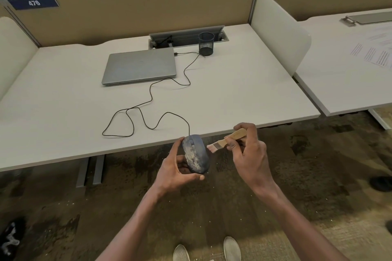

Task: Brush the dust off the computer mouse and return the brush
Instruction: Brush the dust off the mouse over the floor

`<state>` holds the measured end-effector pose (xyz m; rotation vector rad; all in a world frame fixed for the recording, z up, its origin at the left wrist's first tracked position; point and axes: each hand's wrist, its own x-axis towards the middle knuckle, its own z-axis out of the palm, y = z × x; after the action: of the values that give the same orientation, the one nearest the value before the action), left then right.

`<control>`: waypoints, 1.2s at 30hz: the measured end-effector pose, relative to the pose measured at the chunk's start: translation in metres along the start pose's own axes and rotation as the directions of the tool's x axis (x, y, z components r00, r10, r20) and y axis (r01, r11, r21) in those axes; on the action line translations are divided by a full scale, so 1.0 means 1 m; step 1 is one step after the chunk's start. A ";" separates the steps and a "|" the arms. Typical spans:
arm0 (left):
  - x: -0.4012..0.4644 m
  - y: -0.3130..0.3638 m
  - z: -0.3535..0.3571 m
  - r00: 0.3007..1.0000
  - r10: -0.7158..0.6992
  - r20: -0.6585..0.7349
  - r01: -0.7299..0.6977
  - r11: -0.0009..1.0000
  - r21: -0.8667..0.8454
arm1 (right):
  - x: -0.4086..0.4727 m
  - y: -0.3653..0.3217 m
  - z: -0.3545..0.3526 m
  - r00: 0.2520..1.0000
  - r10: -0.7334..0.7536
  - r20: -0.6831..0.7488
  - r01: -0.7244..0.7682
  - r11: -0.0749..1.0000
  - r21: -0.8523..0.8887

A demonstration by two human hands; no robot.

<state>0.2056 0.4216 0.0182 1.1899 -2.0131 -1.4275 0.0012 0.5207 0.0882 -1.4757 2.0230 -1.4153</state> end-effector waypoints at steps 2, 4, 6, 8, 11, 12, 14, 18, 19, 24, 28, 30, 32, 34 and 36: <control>0.002 0.002 0.000 1.000 0.011 -0.015 -0.011 1.000 0.014 | -0.001 0.001 0.000 1.000 -0.014 0.022 0.014 1.000 0.023; 0.003 0.004 -0.002 0.999 0.013 -0.039 -0.012 1.000 0.020 | -0.003 0.002 -0.001 0.999 -0.025 0.047 0.023 0.999 0.031; 0.005 0.005 -0.004 0.998 0.007 -0.065 -0.006 1.000 0.020 | -0.005 0.004 -0.002 0.996 -0.028 0.082 0.025 0.999 0.033; 0.008 0.005 -0.007 0.996 0.007 -0.085 -0.005 1.000 0.025 | -0.007 0.007 -0.006 0.989 -0.034 0.145 0.031 0.999 0.021; 0.012 0.007 -0.011 0.993 0.020 -0.115 -0.017 1.000 0.023 | -0.008 0.007 -0.009 0.971 -0.047 0.232 0.047 0.999 0.006; 0.014 0.007 -0.012 0.992 0.025 -0.121 -0.022 0.999 0.027 | -0.009 0.006 -0.010 0.971 -0.051 0.236 0.051 0.999 0.007; 0.015 0.008 -0.011 0.991 0.035 -0.128 -0.029 0.999 0.041 | -0.008 0.002 -0.012 0.975 -0.069 0.212 0.068 0.998 0.014; 0.011 0.009 -0.008 0.992 0.035 -0.124 -0.028 0.998 0.058 | -0.003 -0.009 -0.015 0.963 -0.146 0.225 0.148 0.989 0.007; 0.010 0.009 -0.007 0.992 0.035 -0.122 -0.027 0.998 0.060 | -0.002 -0.012 -0.014 0.957 -0.155 0.246 0.160 0.987 0.002; 0.006 0.010 -0.003 0.996 0.030 -0.084 -0.026 0.998 0.050 | -0.001 -0.020 -0.009 0.925 -0.199 0.325 0.228 0.972 -0.055; 0.002 0.009 -0.002 0.998 0.022 -0.052 -0.020 0.999 0.041 | 0.004 -0.026 -0.003 0.926 -0.228 0.302 0.258 0.964 -0.061; 0.000 0.007 -0.001 0.999 0.021 -0.034 -0.019 0.998 0.055 | 0.005 -0.029 -0.002 0.936 -0.235 0.263 0.254 0.966 -0.040; -0.002 0.005 0.000 0.999 0.019 -0.029 -0.017 0.998 0.061 | 0.006 -0.031 -0.006 0.945 -0.235 0.229 0.248 0.968 -0.027; -0.004 0.004 0.000 0.999 0.017 -0.027 -0.016 0.999 0.052 | 0.006 -0.031 -0.011 0.946 -0.224 0.234 0.237 0.971 -0.033; -0.004 0.003 0.001 1.000 0.017 -0.023 -0.016 0.999 0.040 | 0.005 -0.030 -0.015 0.929 -0.209 0.306 0.241 0.968 -0.070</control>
<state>0.2062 0.4255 0.0210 1.1985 -2.0395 -1.3653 0.0063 0.5242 0.1210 -1.8910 1.8130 -1.0922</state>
